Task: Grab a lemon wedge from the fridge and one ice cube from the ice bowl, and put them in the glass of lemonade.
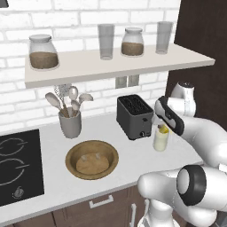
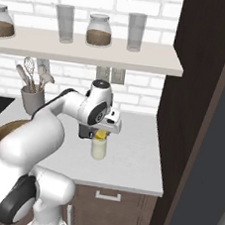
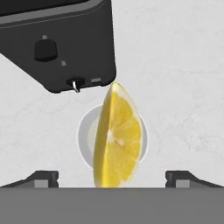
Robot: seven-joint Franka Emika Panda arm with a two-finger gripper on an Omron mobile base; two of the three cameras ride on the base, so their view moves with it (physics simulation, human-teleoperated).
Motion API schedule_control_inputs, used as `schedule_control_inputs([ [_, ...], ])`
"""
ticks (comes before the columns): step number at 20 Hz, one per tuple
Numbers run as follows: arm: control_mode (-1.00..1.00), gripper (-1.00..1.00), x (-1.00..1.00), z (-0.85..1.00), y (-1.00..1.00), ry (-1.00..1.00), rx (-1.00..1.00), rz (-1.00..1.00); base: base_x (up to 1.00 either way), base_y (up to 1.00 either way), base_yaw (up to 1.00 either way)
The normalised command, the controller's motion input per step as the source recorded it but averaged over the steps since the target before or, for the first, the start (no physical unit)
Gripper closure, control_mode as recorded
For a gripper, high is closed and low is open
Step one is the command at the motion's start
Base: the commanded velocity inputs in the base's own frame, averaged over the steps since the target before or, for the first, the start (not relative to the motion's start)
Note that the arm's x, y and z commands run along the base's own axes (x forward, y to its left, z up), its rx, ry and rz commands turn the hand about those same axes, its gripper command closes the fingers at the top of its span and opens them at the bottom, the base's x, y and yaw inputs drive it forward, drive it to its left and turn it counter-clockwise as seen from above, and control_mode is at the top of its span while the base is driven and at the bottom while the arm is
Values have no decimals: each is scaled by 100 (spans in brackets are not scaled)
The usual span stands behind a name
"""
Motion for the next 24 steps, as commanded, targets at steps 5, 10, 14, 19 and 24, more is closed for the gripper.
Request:
schedule_control_inputs([
  [5, -100, -100, -13, 28, 0, -7, 10, 0, 0, 0, 0],
  [10, -100, -100, -23, 12, -2, -9, 8, 0, 0, 0, 0],
  [14, -100, -100, -62, 4, 6, -20, 4, 1, 0, 0, 0],
  [19, -100, -100, -56, 2, 32, -13, 0, 7, 0, 0, 0],
  [24, -100, -100, -49, -1, 57, -7, 1, 10, 0, 0, 0],
])
